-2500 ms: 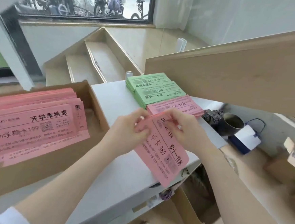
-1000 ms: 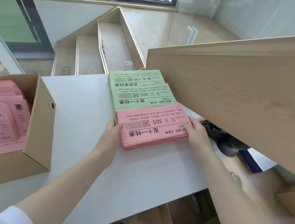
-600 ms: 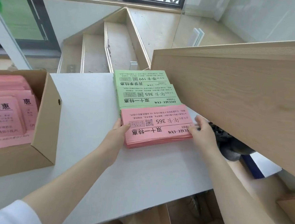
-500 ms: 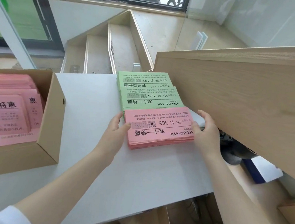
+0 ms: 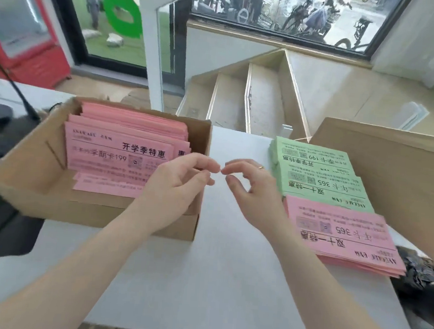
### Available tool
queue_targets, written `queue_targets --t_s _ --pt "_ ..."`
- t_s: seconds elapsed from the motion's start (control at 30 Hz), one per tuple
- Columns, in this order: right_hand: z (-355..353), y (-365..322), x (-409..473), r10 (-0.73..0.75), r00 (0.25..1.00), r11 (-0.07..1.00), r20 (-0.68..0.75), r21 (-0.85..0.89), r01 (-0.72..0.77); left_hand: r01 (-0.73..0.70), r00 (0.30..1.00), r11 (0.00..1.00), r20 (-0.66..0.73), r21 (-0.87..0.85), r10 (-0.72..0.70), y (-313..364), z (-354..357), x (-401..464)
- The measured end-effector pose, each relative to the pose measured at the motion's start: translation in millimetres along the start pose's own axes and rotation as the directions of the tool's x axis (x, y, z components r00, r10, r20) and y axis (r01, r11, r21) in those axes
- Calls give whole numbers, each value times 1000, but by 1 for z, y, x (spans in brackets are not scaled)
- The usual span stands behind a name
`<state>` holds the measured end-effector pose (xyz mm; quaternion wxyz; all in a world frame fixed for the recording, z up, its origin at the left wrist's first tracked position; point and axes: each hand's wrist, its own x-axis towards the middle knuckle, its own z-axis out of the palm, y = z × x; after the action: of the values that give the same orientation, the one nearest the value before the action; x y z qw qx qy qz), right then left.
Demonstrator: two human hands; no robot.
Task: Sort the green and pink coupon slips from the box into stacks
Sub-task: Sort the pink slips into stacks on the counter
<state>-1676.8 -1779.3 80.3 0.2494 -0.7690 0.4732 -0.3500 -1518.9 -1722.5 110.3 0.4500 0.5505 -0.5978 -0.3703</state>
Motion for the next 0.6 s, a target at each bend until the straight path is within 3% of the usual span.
queue_targets --t_s 0.13,0.23,0.37,0.5,0.6 --pt "44 -37 32 -104 994 994 36 -15 104 -28 995 988 -91 152 42 -22 -75 9" --pt "76 -60 55 -76 987 994 140 -62 86 -62 994 930 -63 361 91 -43 -133 25" --pt "113 -85 85 -3 973 989 232 -144 37 -251 968 726 180 641 175 -79 -201 59" --pt "147 -98 108 42 967 943 252 -331 45 -445 895 444 380 778 232 -113 -239 89" --pt "163 -102 113 76 961 875 267 -479 64 -498 865 386 411 777 289 -130 -247 97"
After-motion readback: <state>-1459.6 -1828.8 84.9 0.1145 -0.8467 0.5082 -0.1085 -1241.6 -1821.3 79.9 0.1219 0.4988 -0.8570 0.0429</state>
